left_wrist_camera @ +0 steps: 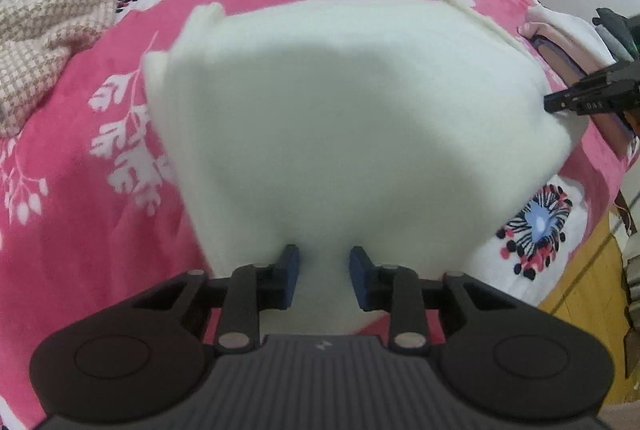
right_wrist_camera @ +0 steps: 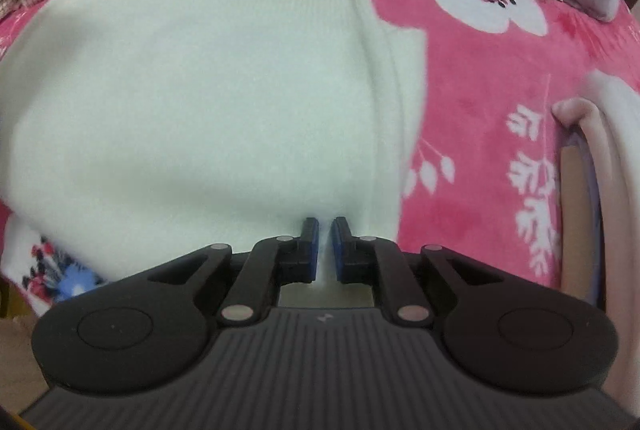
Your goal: Fold clothes
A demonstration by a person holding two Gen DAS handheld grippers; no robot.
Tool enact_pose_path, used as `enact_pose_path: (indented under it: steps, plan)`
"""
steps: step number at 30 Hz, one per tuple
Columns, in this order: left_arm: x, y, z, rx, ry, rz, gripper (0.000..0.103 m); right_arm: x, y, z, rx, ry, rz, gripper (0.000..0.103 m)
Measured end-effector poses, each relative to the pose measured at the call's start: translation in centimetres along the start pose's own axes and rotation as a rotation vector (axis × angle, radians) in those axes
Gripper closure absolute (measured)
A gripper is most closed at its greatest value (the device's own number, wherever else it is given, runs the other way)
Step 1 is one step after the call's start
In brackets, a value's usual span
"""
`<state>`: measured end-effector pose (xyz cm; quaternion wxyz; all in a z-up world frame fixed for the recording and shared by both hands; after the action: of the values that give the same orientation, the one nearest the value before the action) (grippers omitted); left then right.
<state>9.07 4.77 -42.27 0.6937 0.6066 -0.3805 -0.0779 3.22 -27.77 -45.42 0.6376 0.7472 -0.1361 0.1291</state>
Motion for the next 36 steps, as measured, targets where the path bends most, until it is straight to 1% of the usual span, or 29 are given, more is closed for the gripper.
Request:
enact_pose_path:
  steps: [3, 4, 5, 7, 9, 10, 14, 16, 17, 21, 24, 26, 28, 30, 32, 34, 35, 36]
  plan:
    - [-0.7, -0.5, 0.3, 0.015, -0.027, -0.014, 0.073, 0.2, 0.4, -0.1, -0.009, 0.02, 0.004, 0.097]
    - [-0.9, -0.6, 0.4, 0.021, -0.036, -0.018, 0.073, 0.3, 1.1, -0.2, -0.011, 0.009, 0.014, 0.097]
    - [-1.1, -0.6, 0.4, 0.026, -0.043, -0.017, 0.07, 0.4, 1.9, -0.3, -0.011, 0.0, 0.028, 0.097]
    - [-1.1, -0.2, 0.5, 0.036, -0.054, -0.003, 0.067, 0.8, 4.3, -1.1, 0.006, 0.005, 0.084, 0.096]
    - [-1.3, -0.5, 0.5, 0.043, -0.061, 0.001, 0.067, 0.3, 5.5, -2.5, 0.02, 0.059, 0.084, 0.097]
    - [-1.4, -0.8, 0.6, 0.045, -0.062, 0.004, 0.067, 0.0, 5.8, -3.0, 0.022, 0.084, 0.077, 0.097]
    - [-1.5, -1.2, 0.7, 0.047, -0.05, 0.019, 0.067, -4.1, 2.1, -2.2, -0.055, 0.125, -0.076, 0.098]
    - [-1.6, -1.1, 0.6, 0.046, -0.044, 0.023, 0.067, -4.5, 1.1, -1.0, -0.016, 0.053, -0.055, 0.099]
    - [-1.6, -1.0, 0.5, 0.045, -0.041, 0.024, 0.067, -4.2, 1.2, -0.8, -0.011, 0.037, -0.053, 0.099]
    - [-1.2, 0.2, 0.4, 0.058, -0.031, 0.03, 0.067, -3.8, 3.4, -1.6, -0.045, 0.07, -0.05, 0.099]
    - [-0.5, 2.0, 0.5, 0.068, -0.026, 0.064, 0.06, -2.5, 6.0, -2.5, -0.059, 0.093, 0.007, 0.098]
    - [0.4, 2.9, 0.8, 0.055, -0.001, 0.088, 0.047, -1.1, 7.4, -3.2, -0.052, 0.105, 0.059, 0.098]
    - [1.5, 3.0, 1.3, 0.045, 0.024, 0.099, 0.043, 0.9, 7.6, -4.0, -0.026, 0.116, 0.11, 0.098]
    - [2.3, 2.1, 2.1, 0.044, 0.02, 0.106, 0.043, 2.4, 6.6, -4.4, -0.009, 0.13, 0.138, 0.098]
    - [2.9, 0.4, 3.1, 0.066, 0.002, 0.087, 0.043, 3.3, 4.7, -4.5, 0.006, 0.133, 0.141, 0.098]
    - [2.6, -1.9, 3.8, 0.082, 0.01, 0.018, 0.041, 3.7, 2.3, -4.3, 0.019, 0.128, 0.124, 0.098]
    - [2.3, -3.1, 4.0, 0.091, 0.026, -0.022, 0.036, 3.1, 0.7, -4.2, 0.02, 0.12, 0.081, 0.098]
    - [2.1, -3.7, 4.1, 0.101, 0.042, -0.042, 0.035, 2.6, -0.6, -4.1, 0.02, 0.113, 0.048, 0.098]
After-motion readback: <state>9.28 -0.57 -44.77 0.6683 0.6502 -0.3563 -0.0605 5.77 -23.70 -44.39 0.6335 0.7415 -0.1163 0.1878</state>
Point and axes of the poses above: each gripper's, at about its wrist camera, not at the fingertips, and y roughly against the way its jaws point, z to its right, x to its top, the point moved 8 cm from there along -y, roughly the way its jaws point, and after that the axes turned 12 degrees about x, right-handed, at the moved point
